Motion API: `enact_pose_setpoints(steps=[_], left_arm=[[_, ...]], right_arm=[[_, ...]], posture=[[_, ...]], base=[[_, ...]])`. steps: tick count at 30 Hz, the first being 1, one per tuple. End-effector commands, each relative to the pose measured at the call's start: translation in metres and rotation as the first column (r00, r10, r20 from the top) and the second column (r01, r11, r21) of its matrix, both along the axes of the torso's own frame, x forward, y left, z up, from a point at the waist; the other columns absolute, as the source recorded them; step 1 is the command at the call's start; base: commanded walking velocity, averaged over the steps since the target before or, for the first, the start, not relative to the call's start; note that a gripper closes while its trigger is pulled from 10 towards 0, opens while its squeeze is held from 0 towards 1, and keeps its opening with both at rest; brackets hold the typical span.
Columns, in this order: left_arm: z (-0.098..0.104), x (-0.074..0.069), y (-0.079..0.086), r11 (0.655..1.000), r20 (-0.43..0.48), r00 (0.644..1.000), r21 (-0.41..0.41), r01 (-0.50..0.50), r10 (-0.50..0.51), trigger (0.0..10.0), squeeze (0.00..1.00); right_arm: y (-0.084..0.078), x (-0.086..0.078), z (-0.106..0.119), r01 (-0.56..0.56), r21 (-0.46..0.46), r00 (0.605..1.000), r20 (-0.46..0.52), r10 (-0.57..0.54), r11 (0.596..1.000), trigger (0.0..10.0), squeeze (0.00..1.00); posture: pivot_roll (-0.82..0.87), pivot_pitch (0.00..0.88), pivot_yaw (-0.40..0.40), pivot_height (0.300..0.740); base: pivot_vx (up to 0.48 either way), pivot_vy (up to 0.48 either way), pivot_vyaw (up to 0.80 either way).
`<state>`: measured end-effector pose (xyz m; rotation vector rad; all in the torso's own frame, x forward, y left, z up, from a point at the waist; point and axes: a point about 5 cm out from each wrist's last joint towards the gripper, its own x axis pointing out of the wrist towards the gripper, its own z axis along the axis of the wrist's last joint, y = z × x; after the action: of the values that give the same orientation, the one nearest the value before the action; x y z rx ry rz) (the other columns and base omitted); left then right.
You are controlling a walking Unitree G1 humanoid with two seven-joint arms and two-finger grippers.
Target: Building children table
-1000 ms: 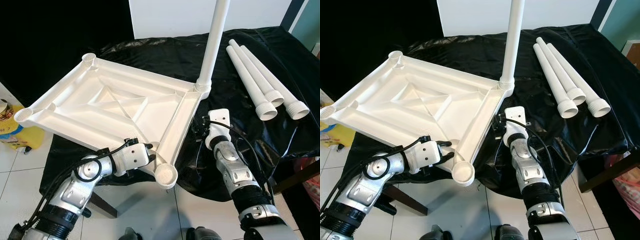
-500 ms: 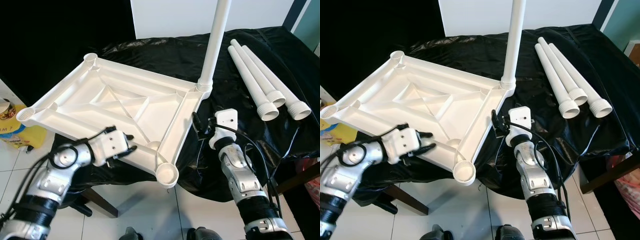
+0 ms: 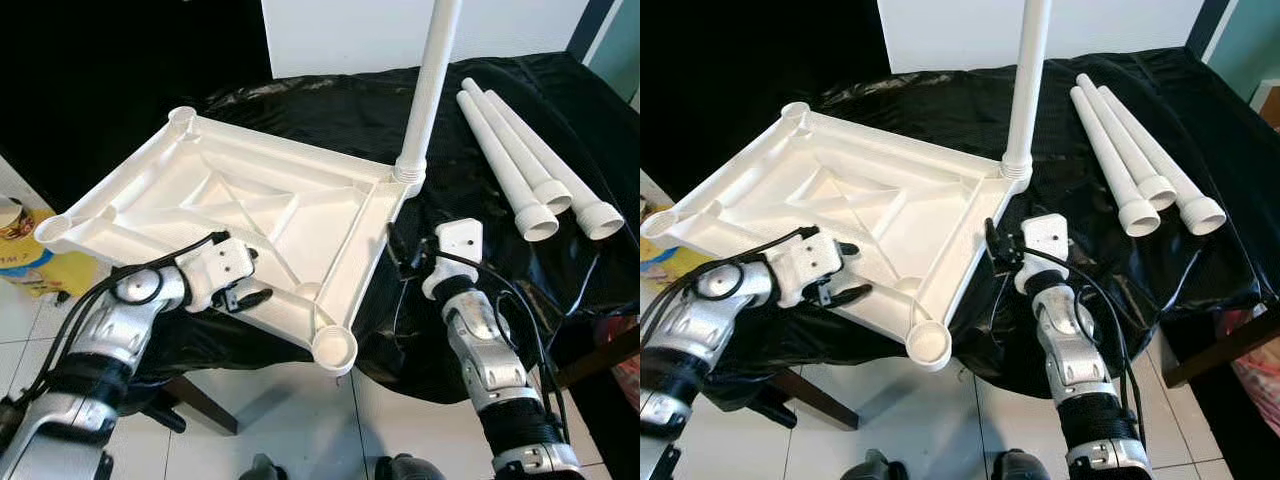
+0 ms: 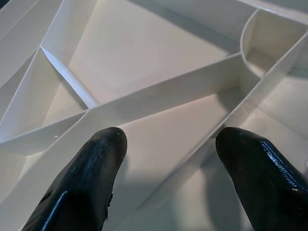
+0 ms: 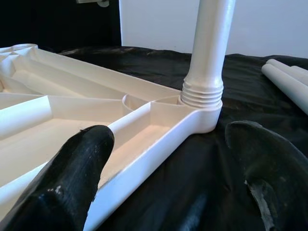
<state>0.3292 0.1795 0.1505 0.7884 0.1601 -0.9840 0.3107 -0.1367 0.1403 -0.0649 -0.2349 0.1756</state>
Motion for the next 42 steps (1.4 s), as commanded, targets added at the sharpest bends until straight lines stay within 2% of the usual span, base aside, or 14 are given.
enact_pose_setpoints(steps=[1, 4, 8, 11, 14, 21, 22, 23, 24, 28, 29, 37, 38, 42], left_arm=[[-0.003, 0.004, -0.005, 1.000, -0.024, 0.999, 0.008, 0.022, -0.021, 10.0, 0.00], [-0.003, 0.006, -0.007, 1.000, -0.038, 0.999, 0.006, 0.031, -0.031, 10.0, 0.00], [-0.011, 0.010, -0.011, 0.998, -0.139, 0.989, 0.007, 0.055, -0.054, 10.0, 0.00], [-0.020, 0.011, -0.014, 0.995, -0.245, 0.966, 0.028, 0.091, -0.081, 10.0, 0.00], [-0.022, 0.011, -0.015, 0.994, -0.299, 0.949, 0.024, 0.111, -0.099, 10.0, 0.00], [-0.023, 0.016, -0.015, 0.995, -0.335, 0.939, 0.032, 0.094, -0.078, 10.0, 0.00], [-0.022, 0.018, -0.015, 0.996, -0.334, 0.940, 0.025, 0.082, -0.069, 9.1, 0.00], [-0.020, 0.022, -0.016, 0.998, -0.323, 0.945, 0.013, 0.054, -0.047, 4.8, 0.00], [-0.018, 0.024, -0.017, 0.999, -0.314, 0.949, 0.000, 0.033, -0.031, 1.6, 0.00], [-0.016, 0.028, -0.019, 1.000, -0.309, 0.951, -0.012, 0.017, -0.020, 1.6, 0.00], [-0.015, 0.029, -0.022, 1.000, -0.296, 0.955, -0.026, 0.016, -0.023, 0.0, 0.00], [-0.011, 0.031, -0.034, 0.997, -0.244, 0.969, -0.069, 0.024, -0.040, 0.0, 0.00], [-0.010, 0.031, -0.040, 0.996, -0.219, 0.974, -0.078, 0.038, -0.055, 10.0, 0.00], [-0.008, 0.027, -0.059, 0.986, -0.174, 0.977, -0.130, 0.105, -0.127, 10.0, 0.00]], right_arm=[[0.003, -0.002, -0.002, -0.005, 0.006, 1.000, -0.008, 0.005, 1.000, 10.0, 0.00], [0.003, -0.002, -0.001, -0.005, 0.007, 1.000, -0.008, 0.005, 1.000, 10.0, 0.00], [0.004, -0.002, -0.001, -0.001, 0.009, 1.000, -0.005, 0.001, 1.000, 10.0, 0.00], [0.004, -0.002, -0.001, 0.003, 0.011, 1.000, -0.005, -0.003, 1.000, 10.0, 0.00], [0.005, -0.002, 0.000, 0.004, 0.013, 1.000, -0.004, -0.004, 1.000, 10.0, 0.00], [0.005, -0.002, -0.001, 0.007, 0.015, 1.000, -0.003, -0.007, 1.000, 10.0, 0.00], [0.005, -0.002, -0.001, 0.009, 0.015, 1.000, -0.003, -0.008, 1.000, 10.0, 0.00], [0.005, -0.003, -0.001, 0.010, 0.015, 1.000, -0.003, -0.009, 1.000, 10.0, 0.00], [0.005, -0.003, -0.001, 0.011, 0.015, 1.000, -0.004, -0.011, 1.000, 10.0, 0.00], [0.005, -0.004, -0.002, 0.013, 0.016, 1.000, -0.004, -0.013, 1.000, 10.0, 0.00], [0.005, -0.004, -0.002, 0.015, 0.016, 1.000, -0.005, -0.015, 1.000, 10.0, 0.00], [0.005, -0.005, -0.002, 0.019, 0.018, 1.000, -0.006, -0.018, 1.000, 10.0, 0.00], [0.005, -0.005, -0.003, 0.019, 0.019, 1.000, -0.007, -0.019, 1.000, 10.0, 0.00], [0.006, -0.005, -0.003, 0.018, 0.021, 1.000, -0.010, -0.018, 1.000, 10.0, 0.00]], posture=[[-0.05, 0.097, 0.068, 0.740], [-0.05, 0.097, 0.068, 0.740], [-0.05, 0.097, 0.076, 0.740], [-0.05, 0.096, 0.079, 0.740], [-0.06, 0.096, 0.082, 0.740], [-0.06, 0.097, 0.087, 0.740], [-0.06, 0.097, 0.088, 0.740], [-0.06, 0.097, 0.090, 0.740], [-0.06, 0.098, 0.091, 0.740], [-0.06, 0.098, 0.091, 0.740], [-0.06, 0.099, 0.092, 0.740], [-0.06, 0.102, 0.091, 0.740], [-0.06, 0.103, 0.089, 0.740], [-0.06, 0.105, 0.083, 0.740]], base=[[0.000, 0.000, 0.00], [0.000, 0.000, 0.00], [0.000, 0.000, 0.00], [0.000, 0.000, 0.00], [0.000, 0.000, 0.00], [0.000, 0.000, 0.00], [0.000, 0.000, 0.00], [0.000, 0.000, 0.00], [0.000, 0.000, 0.00], [0.000, 0.000, 0.00], [0.000, 0.000, 0.00], [0.000, 0.000, 0.00], [0.000, 0.000, 0.00], [0.000, 0.000, 0.00]])
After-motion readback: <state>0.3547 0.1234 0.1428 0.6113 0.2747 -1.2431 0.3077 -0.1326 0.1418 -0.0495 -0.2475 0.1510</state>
